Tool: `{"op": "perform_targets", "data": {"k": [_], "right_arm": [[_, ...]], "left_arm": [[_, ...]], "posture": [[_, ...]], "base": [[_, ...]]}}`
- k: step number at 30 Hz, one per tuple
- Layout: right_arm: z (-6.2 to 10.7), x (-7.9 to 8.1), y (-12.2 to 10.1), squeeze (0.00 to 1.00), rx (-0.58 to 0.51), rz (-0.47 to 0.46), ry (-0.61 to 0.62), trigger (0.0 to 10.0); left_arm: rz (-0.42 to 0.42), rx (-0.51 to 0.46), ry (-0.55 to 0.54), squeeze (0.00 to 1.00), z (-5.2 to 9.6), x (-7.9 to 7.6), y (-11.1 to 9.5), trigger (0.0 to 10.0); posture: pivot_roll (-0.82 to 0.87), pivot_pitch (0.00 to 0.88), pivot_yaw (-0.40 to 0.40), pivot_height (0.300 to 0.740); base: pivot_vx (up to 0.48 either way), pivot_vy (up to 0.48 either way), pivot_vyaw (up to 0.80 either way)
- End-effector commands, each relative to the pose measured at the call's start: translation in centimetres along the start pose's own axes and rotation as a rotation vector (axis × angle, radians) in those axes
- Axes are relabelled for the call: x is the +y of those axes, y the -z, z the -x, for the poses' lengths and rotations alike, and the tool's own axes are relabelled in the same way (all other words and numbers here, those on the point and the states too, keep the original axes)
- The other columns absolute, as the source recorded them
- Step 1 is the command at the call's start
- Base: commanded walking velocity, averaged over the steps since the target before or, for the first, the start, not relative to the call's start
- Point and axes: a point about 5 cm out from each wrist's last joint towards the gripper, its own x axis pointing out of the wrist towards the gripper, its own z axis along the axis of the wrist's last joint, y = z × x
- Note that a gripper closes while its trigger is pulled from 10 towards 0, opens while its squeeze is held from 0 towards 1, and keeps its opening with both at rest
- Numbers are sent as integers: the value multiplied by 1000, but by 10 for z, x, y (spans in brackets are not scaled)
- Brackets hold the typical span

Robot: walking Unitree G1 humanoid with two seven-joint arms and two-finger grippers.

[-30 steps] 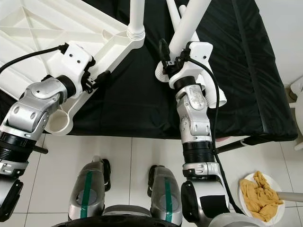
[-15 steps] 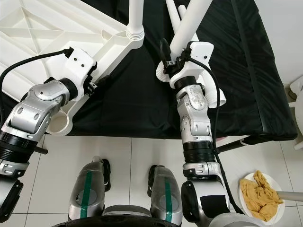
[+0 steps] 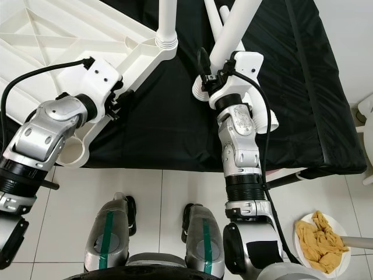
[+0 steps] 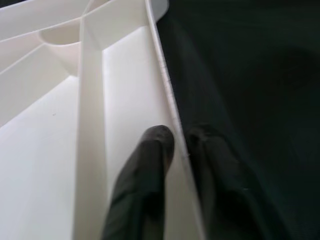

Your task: Building children table

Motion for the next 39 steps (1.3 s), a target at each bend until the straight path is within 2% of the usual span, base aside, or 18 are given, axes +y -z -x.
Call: {"op": "perform_targets", "data": {"k": [1,3,4,14,17,20,22,25,29,32,39], "right_arm": [[0,-2,-4,0,-18,8,9,10000],[0,-2,-4,0,-18,8,9,10000],[0,-3,-4,0,-20,8,12,10000],[1,-3,-4,0,-22,8,21,10000],[2,-3,-4,0,-25,6,25,10000],[2,-3,-4,0,-25,6,25,10000],[2,-2,-4,0,-26,5,27,10000],[3,-2,-4,0,-29,5,31,10000],[2,-2,-5,0,-32,4,32,10000],[2,-1,-5,0,-34,2,32,10000],[2,-1,-5,0,-34,-1,33,10000]], "left_arm": [[-20,48,16,0,-2,0,7,2471],[-26,51,20,0,-3,0,6,2471],[-40,56,21,0,-5,1,6,10000],[-60,68,41,0,-9,1,5,10000],[-38,68,18,0,-17,2,1,10000],[-38,68,18,0,-17,2,1,10000],[-12,63,-16,0,-23,3,-3,10000],[94,43,-127,0,-38,8,-13,10000],[136,35,-169,0,-45,8,-17,10000],[217,22,-215,0,-56,6,-24,10000],[240,11,-249,0,-69,2,-35,10000]], "posture": [[71,81,-46,740],[71,81,-46,740],[68,81,-42,740],[64,79,-34,740],[57,75,-26,740],[57,75,-26,740],[55,74,-23,740],[49,67,-22,740],[48,66,-20,740],[49,67,-19,740],[52,73,-20,740]], "base": [[0,0,0],[0,0,0],[0,0,0],[0,0,0],[0,0,0],[0,0,0],[0,0,0],[0,0,0],[0,0,0],[0,0,0],[0,0,0]]}}
